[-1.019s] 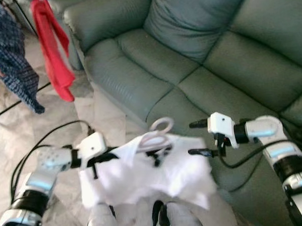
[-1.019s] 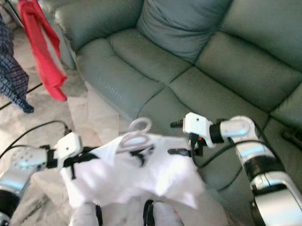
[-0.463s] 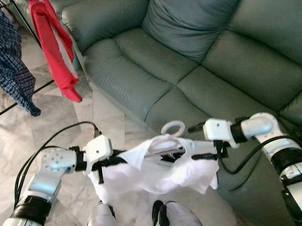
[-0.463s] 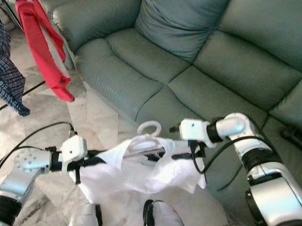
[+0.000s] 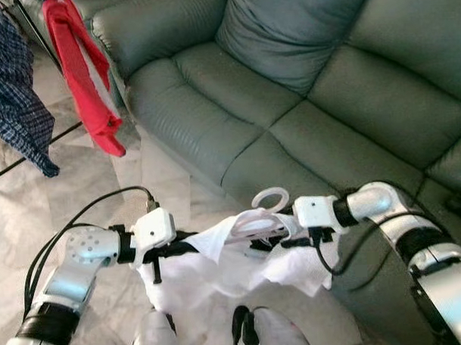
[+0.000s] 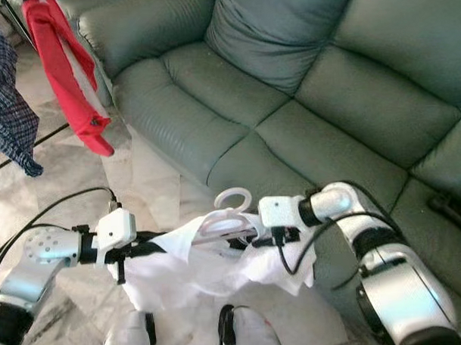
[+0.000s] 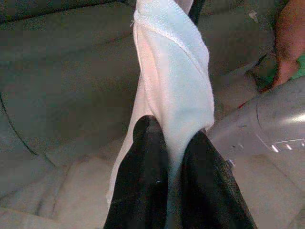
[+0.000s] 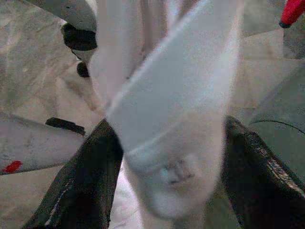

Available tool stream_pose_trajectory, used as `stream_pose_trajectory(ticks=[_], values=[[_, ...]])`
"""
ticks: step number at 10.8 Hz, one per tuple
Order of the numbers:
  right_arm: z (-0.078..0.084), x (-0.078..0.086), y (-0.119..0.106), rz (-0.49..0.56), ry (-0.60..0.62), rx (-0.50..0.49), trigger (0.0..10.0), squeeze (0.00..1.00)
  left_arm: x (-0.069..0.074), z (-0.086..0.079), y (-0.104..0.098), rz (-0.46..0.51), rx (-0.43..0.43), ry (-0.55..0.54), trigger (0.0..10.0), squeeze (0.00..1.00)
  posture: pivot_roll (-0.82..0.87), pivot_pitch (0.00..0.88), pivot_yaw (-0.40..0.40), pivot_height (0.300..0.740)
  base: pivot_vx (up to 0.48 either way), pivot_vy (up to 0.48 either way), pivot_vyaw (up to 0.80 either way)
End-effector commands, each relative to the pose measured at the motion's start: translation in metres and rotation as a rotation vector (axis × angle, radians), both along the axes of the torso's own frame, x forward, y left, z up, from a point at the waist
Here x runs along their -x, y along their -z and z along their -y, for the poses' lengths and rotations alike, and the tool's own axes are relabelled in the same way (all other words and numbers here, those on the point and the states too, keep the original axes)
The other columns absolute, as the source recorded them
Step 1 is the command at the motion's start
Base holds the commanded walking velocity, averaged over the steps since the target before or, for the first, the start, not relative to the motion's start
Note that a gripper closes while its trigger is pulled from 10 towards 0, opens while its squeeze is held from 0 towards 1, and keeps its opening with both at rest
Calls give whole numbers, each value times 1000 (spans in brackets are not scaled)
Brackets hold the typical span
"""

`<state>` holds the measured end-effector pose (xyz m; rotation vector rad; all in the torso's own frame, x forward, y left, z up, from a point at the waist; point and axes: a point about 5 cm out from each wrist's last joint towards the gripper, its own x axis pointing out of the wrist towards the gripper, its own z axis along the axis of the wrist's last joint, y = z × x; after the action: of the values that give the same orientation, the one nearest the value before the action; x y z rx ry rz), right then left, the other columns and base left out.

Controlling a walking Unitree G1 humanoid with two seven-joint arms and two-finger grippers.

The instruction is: Hang hanger

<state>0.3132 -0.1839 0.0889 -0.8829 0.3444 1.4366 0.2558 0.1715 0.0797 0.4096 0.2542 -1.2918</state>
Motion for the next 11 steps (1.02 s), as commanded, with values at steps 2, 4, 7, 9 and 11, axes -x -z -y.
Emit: stream_pose_trajectory(ticks=[2,4,7,9,11], values=[[5,-1,-2,1,12,3,0,0,1,6,-7,24,38,26,0,0,21,186,-102,740,0,0,0],[15,3,1,-45,31,16,0,0,0,6,-7,22,31,27,0,0,15,185,-100,740,0,0,0],[24,5,-1,-90,50,3,0,0,0,4,-5,16,24,22,0,0,11,187,-99,740,0,0,0],[25,5,-2,-100,54,-10,0,0,0,3,-4,11,21,22,0,0,9,187,-98,740,0,0,0],[25,6,-1,-107,54,-19,0,0,-1,2,-4,11,19,20,0,0,9,186,-96,740,0,0,0]])
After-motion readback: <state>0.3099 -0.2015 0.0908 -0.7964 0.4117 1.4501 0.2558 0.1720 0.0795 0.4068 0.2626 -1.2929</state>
